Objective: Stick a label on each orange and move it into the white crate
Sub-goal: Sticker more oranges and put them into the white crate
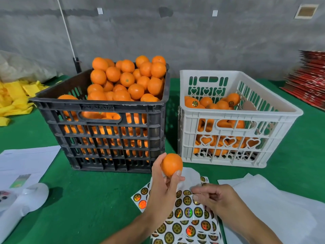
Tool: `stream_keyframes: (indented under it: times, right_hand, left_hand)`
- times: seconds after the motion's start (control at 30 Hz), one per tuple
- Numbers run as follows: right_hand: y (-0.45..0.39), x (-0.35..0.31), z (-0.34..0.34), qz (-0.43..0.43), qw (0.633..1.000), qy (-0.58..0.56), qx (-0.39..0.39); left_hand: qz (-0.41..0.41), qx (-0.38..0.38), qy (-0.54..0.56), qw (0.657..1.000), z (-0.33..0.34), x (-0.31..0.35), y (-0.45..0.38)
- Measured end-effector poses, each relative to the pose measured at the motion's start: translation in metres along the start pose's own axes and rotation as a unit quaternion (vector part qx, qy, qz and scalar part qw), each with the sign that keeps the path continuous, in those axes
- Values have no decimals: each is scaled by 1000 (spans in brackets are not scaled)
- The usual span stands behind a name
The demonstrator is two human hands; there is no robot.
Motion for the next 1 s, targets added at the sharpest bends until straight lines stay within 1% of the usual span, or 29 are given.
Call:
stream_keyframes:
  times: [0.1, 0.27, 0.37, 0.43, 0.47, 0.5, 0.57, 0.6, 0.67, 0.73, 0.8, 0.87, 0.9, 1.0]
  right_hand:
    - [0, 1, 2, 11, 1000, -13, 0]
    - [-10, 11, -4, 26, 999, -10, 21]
    - [-11, 10, -4, 19, 999, -2, 25]
    - [-12, 10, -9, 19, 998, 1, 56]
    - [-13, 9, -15, 14, 996, 3, 86]
    - [-14, 4, -24, -6, 991, 19, 130]
    - [-14, -19, -41, -85, 966, 93, 225]
    - [-12, -35, -44, -135, 949, 122, 257]
    - [-5, -67, -38, -223, 920, 144, 288]
    - [-2, -88, -31, -267, 902, 142, 307]
    - [-2, -101, -32, -274, 907, 77, 311]
    - [-2, -115, -40, -270, 915, -8, 301]
    - [-2, -124, -45, -276, 915, -32, 292]
    - [1, -159, -51, -314, 911, -29, 265]
  left_hand:
    - [-5, 3, -2, 1000, 0, 0, 0]
    - [-13, 5, -1, 1000, -1, 2, 0]
    - [-25, -2, 6, 1000, 0, -1, -1]
    - [-24, -7, 3, 1000, 1, -1, -1]
    - [-19, -11, -2, 1000, 1, 0, -1]
    - [-13, -14, -8, 1000, 2, 1, 0]
    - [-3, -23, -18, 1000, 3, 3, 1]
    - [3, -30, -23, 999, 4, 6, 2]
    - [32, -44, -42, 998, 10, 19, 3]
    - [81, -43, -59, 994, 15, 42, 0]
    - [118, -36, -55, 991, 17, 66, -7]
    - [151, -44, -55, 986, 19, 92, -17]
    - [170, -50, -59, 982, 21, 105, -22]
    - [229, -54, -81, 968, 31, 148, -40]
Point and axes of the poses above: each hand's wrist, its own y-axis away from the middle knuckle, its own z-axis out of the palm, x = y × z, the point moved 10 cm from there along -y, towards the middle knuckle, and after that the axes turned 11 degrees about x, right-handed, at the moved point
